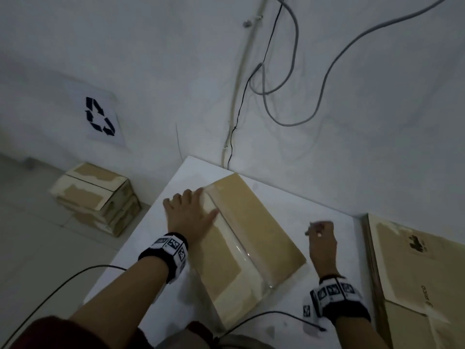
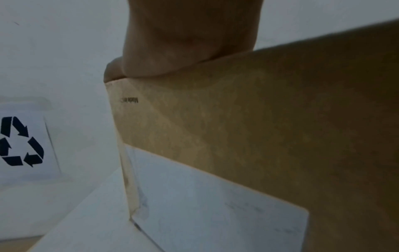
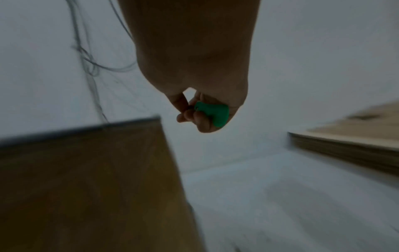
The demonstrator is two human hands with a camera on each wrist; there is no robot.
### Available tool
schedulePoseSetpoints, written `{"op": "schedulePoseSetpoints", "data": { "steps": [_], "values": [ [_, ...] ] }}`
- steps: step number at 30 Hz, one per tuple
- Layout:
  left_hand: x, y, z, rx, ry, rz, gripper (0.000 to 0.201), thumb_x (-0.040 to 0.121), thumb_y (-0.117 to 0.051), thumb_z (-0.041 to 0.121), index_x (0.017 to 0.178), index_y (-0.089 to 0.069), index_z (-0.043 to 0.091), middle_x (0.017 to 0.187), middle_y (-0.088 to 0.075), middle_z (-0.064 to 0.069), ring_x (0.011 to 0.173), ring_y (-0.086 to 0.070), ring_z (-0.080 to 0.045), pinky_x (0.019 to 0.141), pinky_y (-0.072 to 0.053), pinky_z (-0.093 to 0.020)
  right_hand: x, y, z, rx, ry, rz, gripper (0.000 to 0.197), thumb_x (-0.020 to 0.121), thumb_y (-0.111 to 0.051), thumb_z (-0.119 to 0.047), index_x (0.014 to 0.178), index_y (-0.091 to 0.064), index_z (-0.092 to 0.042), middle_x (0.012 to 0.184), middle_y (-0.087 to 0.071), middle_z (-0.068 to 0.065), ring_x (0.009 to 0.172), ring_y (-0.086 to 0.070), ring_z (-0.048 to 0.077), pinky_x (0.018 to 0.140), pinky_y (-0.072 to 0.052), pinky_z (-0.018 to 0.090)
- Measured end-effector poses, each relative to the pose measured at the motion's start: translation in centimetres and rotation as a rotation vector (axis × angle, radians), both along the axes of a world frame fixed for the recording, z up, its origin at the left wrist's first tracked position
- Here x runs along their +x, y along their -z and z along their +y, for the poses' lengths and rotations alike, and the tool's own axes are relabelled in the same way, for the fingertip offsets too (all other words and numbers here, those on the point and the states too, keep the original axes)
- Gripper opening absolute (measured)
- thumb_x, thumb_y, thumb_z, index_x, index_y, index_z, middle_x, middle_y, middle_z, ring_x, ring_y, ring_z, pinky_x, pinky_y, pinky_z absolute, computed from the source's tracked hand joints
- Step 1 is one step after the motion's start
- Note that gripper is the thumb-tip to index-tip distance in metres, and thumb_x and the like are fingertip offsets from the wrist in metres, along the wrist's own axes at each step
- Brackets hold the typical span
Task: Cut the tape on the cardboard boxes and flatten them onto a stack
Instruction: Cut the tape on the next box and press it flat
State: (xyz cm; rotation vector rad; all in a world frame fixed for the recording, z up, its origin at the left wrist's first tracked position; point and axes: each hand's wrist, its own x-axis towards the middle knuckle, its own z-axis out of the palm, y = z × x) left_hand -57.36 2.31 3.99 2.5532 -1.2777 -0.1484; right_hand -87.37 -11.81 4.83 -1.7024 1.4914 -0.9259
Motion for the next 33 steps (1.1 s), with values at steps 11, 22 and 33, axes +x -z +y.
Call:
{"op": "schedulePoseSetpoints", "data": {
  "steps": [11,22,33],
  "values": [
    [-0.9,0.2,0.3,-0.115,-0.034,0.064,0.059,0.085,-0.028,0.053,0.137,-0.044,0.029,0.130,-0.052,-0.002,0.119,-0.045,-0.028,0.102,-0.020,-0.046,16.3,-2.5,2.7,0.053,-0.517,0.167,0.002,0.082,-0.067,-0.029,0.082,-0.069,-0.028,0.077,-0.068,-0.008,0.074,-0.065,0.015,0.071,-0.058,0.038],
    [-0.6,0.8,0.1,-0.113,-0.035,0.064,0.061,0.086,-0.029,0.053,0.138,-0.044,0.026,0.131,-0.051,-0.005,0.120,-0.043,-0.030,0.106,-0.018,-0.048,20.2,-1.3,3.8,-0.004,-0.518,0.032,0.005,0.080,-0.070,-0.007,0.085,-0.068,-0.007,0.078,-0.065,-0.001,0.072,-0.059,0.006,0.065,-0.046,0.009],
    [-0.7,0.8,0.0,-0.133,-0.048,0.068,0.060,0.087,-0.030,0.054,0.137,-0.044,0.026,0.131,-0.051,-0.004,0.121,-0.043,-0.028,0.105,-0.017,-0.047,21.2,-1.1,3.7,-0.032,-0.552,0.009,0.003,0.079,-0.067,0.000,0.077,-0.066,-0.002,0.076,-0.066,0.006,0.070,-0.058,0.010,0.065,-0.047,0.015]
  ]
}}
